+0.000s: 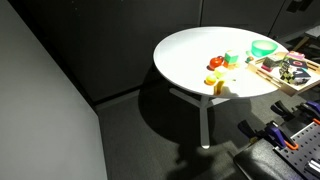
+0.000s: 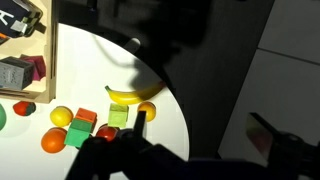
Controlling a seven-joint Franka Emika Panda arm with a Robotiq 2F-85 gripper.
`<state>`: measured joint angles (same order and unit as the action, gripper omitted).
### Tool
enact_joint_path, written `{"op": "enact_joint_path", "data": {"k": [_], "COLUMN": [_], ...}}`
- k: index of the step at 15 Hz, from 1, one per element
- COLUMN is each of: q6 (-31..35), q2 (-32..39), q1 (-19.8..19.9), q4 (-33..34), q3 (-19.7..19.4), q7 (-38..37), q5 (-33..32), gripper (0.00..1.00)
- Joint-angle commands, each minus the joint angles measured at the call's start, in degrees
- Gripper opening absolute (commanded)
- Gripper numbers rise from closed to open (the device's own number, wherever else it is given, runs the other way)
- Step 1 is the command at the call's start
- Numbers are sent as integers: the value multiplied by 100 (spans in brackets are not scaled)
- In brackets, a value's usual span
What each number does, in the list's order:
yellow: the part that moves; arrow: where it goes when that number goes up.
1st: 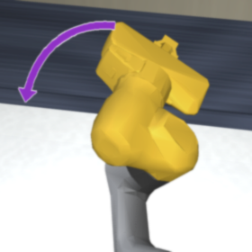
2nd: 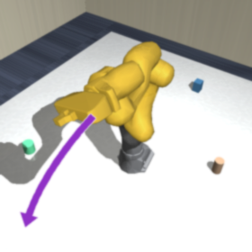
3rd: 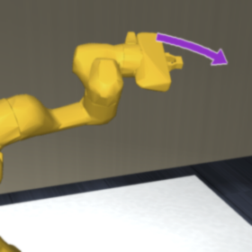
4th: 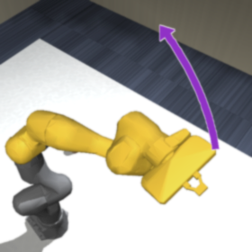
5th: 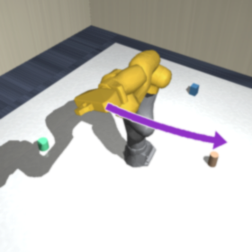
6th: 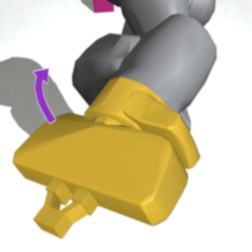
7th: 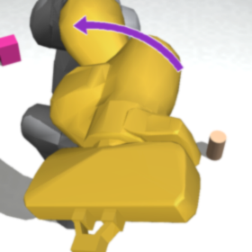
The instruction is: Put the banana in the box
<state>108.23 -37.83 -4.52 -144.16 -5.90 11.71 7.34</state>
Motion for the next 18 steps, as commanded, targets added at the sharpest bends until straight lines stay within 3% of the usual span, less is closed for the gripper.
{"op": "enact_joint_path", "data": {"k": [1, 9, 18], "q6": [101, 522, 757], "q2": [240, 939, 2483], "q1": [75, 202, 420], "q4": [242, 594, 1259], "q3": [145, 445, 737], "q7": [-135, -638, -1594], "q5": [44, -149, -703], "gripper": [100, 100, 100]}}
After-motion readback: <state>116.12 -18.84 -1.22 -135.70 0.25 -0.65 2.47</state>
